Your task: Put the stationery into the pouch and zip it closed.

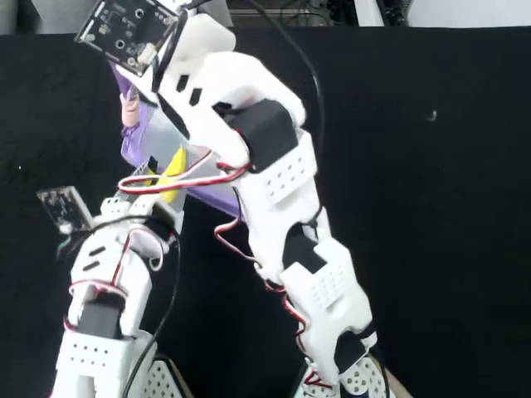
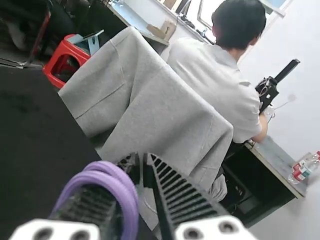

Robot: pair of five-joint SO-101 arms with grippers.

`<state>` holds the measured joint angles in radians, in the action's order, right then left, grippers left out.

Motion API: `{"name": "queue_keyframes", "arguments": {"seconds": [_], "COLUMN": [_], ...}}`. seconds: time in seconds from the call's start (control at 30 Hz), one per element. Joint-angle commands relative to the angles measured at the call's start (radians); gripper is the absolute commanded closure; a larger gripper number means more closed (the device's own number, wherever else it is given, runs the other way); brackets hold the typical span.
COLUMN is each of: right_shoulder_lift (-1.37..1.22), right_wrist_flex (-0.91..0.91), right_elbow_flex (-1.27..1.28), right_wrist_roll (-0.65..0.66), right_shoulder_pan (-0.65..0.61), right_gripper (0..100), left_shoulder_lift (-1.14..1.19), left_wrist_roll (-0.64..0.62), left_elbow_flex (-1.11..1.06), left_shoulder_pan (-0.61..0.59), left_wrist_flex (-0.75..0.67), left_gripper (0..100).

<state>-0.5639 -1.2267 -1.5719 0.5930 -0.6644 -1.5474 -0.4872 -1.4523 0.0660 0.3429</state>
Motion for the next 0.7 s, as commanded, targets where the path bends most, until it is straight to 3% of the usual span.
{"name": "queue_keyframes", "arguments": {"seconds": [0.0,0.27,0.47,0.67], "right_shoulder_lift": [0.024,0.025,0.018,0.019], "right_wrist_flex": [-0.023,-0.035,-0.015,-0.014], "right_elbow_flex": [-0.088,-0.101,-0.099,-0.099], "right_wrist_roll": [0.005,0.006,0.005,0.003], "right_shoulder_pan": [-0.006,-0.003,0.054,0.11], "right_gripper": [98.7,98.7,98.7,98.7], "left_shoulder_lift": [0.181,0.439,0.417,0.232], "left_wrist_roll": [-0.077,-0.118,-0.117,-0.074], "left_elbow_flex": [0.131,0.257,0.24,0.153], "left_shoulder_pan": [-0.048,-0.096,-0.099,-0.091], "left_wrist_flex": [-0.028,-0.029,-0.014,0.028], "left_gripper": [80,80,80,80]}}
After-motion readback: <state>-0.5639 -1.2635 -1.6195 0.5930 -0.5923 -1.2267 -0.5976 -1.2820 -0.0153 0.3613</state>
